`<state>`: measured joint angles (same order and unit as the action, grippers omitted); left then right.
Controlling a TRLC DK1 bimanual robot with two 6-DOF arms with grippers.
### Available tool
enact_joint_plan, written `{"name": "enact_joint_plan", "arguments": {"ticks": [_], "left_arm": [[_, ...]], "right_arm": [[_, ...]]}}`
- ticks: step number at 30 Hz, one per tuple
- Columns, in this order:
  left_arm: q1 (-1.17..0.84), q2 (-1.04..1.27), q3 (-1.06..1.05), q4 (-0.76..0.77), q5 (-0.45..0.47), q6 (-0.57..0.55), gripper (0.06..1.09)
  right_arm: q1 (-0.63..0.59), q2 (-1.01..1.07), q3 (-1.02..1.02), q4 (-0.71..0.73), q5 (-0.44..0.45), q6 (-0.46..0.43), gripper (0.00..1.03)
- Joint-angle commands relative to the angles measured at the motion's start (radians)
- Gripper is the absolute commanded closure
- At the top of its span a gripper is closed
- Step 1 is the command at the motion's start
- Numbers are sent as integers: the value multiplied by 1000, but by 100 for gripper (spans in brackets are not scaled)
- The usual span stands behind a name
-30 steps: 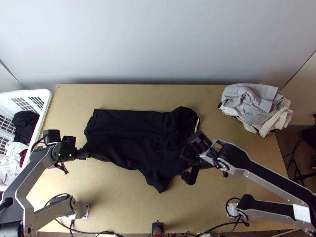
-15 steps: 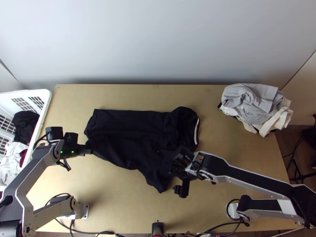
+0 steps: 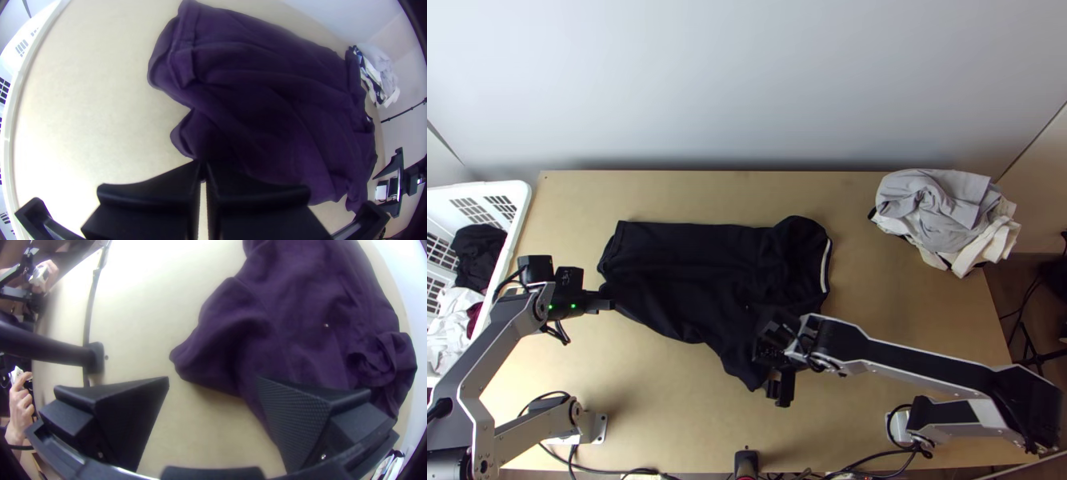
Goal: Fold the t-shirt
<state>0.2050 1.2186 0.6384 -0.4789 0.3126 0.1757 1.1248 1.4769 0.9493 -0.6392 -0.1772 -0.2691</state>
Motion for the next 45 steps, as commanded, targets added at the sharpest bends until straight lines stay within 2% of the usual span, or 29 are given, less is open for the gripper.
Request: {"name": "enact_joint_plan", "arguments": {"ticks": [1,4,7,12,16,28,37,45], "left_arm": [[10,10,0,6,-1,-8,105],[8,13,0,8,0,-13,105],[8,13,-2,8,0,-18,105],[10,-10,1,2,-1,-19,105],[25,-30,9,-18,0,-12,105],[48,-96,37,-101,6,8,105],[39,-168,95,-211,40,4,105],[30,-137,188,-199,51,-35,105]], "right_arm": [[58,59,29,9,-1,8,18],[64,83,26,10,-1,8,32],[64,117,17,27,1,5,52],[58,126,19,44,4,7,99],[9,86,23,18,12,8,100],[-266,-61,111,-108,21,-1,100],[-349,-66,223,-134,31,-5,100],[-411,-9,329,-132,42,-30,100]]}}
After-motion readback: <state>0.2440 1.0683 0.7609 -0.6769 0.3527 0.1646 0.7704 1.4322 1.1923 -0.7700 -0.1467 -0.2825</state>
